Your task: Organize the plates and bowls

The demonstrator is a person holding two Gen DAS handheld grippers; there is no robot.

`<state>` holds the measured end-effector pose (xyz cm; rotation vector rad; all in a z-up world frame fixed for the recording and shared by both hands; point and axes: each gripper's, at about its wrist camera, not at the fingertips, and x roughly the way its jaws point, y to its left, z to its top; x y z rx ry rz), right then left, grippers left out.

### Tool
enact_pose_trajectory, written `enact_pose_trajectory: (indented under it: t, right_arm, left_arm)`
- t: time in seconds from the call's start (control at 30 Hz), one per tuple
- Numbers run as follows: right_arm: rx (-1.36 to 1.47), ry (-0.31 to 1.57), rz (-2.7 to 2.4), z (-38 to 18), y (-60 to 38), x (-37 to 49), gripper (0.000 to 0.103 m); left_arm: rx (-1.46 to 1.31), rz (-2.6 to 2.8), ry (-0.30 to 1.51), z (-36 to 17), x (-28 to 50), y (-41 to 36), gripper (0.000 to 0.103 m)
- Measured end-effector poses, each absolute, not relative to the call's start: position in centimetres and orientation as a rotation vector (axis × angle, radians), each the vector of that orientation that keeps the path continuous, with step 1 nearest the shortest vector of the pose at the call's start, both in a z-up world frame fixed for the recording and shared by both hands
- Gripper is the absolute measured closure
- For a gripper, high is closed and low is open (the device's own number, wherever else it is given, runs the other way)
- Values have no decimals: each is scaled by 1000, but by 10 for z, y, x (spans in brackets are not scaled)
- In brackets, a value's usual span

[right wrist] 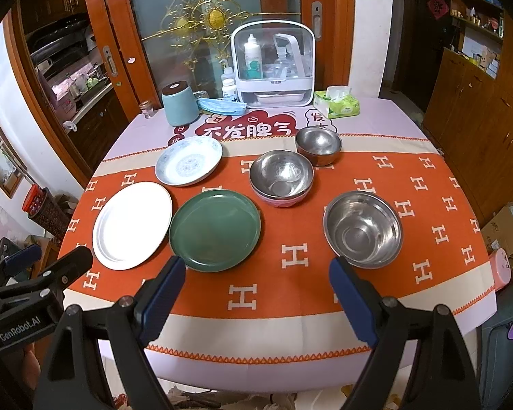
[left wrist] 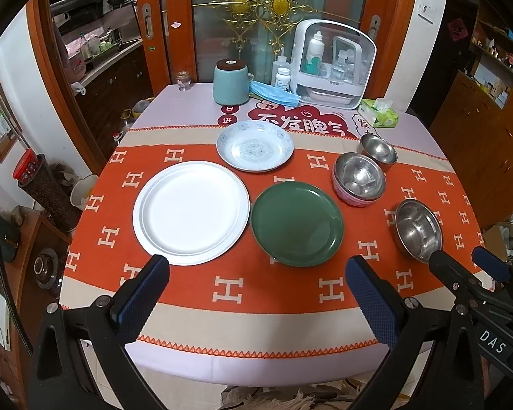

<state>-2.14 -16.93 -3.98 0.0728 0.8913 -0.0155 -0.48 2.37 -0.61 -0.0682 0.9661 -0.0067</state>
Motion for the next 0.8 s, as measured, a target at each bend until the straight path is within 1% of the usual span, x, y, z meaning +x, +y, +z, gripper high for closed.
enact_pose_trajectory:
  t: [0.5, 0.8]
  right_arm:
    - [73, 892, -15, -40, -164, -24, 16]
    - [50, 888, 6, -39, -142, -20, 16]
  left_arm:
    - [-67, -10, 963, -6, -6, 27, 1]
    - [-75, -18, 929, 3, -1, 46, 1]
